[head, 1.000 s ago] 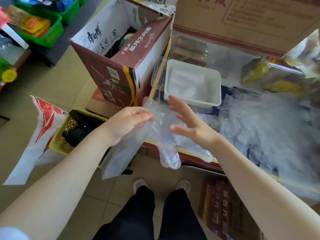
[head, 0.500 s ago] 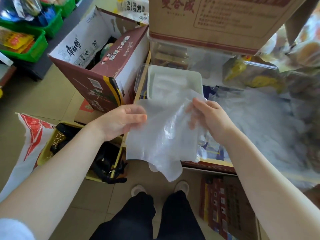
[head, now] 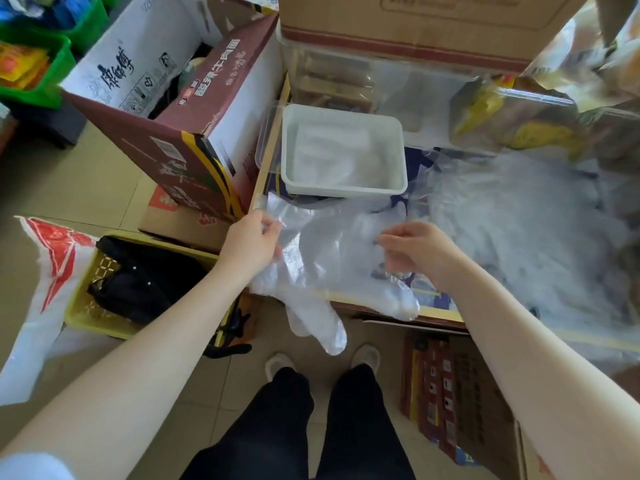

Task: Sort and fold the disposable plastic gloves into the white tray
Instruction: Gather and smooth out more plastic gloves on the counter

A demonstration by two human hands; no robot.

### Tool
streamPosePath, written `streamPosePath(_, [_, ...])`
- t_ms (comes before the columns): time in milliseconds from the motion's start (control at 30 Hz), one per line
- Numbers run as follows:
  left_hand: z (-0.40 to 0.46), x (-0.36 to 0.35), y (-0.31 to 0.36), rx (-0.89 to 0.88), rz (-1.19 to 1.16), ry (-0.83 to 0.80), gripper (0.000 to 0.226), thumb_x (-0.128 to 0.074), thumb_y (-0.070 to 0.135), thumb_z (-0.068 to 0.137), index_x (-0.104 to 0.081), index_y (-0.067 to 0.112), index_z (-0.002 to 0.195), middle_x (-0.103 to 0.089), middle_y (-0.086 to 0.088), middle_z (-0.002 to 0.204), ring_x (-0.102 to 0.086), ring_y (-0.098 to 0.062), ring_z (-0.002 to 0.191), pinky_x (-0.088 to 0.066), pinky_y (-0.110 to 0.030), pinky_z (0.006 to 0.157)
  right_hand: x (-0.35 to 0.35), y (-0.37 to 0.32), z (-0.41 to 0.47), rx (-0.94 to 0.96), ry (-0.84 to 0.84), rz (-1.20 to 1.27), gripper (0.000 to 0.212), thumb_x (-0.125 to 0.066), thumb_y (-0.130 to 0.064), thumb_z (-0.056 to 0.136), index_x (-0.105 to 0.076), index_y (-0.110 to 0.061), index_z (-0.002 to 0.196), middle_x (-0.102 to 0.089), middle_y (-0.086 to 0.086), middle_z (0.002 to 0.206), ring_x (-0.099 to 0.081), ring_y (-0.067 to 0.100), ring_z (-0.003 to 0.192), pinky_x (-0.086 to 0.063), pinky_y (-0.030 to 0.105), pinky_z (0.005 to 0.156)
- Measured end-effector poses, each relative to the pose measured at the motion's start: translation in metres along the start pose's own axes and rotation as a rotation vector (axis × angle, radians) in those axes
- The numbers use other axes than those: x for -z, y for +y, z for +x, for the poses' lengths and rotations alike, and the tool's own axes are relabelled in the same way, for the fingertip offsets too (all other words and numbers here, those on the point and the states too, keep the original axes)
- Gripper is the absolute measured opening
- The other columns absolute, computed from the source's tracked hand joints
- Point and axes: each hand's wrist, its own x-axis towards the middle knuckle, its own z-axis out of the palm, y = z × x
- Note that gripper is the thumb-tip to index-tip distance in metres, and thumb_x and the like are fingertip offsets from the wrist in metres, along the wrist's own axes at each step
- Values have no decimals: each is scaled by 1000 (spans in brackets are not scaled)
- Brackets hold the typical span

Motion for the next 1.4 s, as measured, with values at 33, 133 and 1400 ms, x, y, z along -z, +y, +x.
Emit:
streamPosePath(33, [2, -3, -3, -3, 46, 11, 20, -40, 29, 99, -51, 13, 92, -65, -4, 76, -59, -17, 67, -40, -27, 55, -3, 3, 7, 34, 84, -52, 10, -68, -14, 84, -62, -9, 78, -57, 4, 60, -54, 16, 51, -50, 35, 67])
streamPosePath(133, [8, -7, -10, -69, 235, 70, 24, -42, 32, 97, -52, 11, 96, -63, -9, 84, -59, -29, 76, -49, -39, 64, -7, 11, 28, 110, 264, -340, 18, -62, -17, 85, -56, -17, 68, -56, -2, 59, -55, 9, 49, -44, 27, 57])
streamPosePath(1400, [-79, -54, -45, 406, -557, -231, 40, -26, 40, 101, -53, 19, 123, -64, -1, 110, -63, -13, 93, -48, -24, 74, -101, -20, 62, 672, -10, -1225, 62, -49, -38, 92, -27, -13, 144, -21, 5, 153, -21, 25, 138, -26, 40, 107])
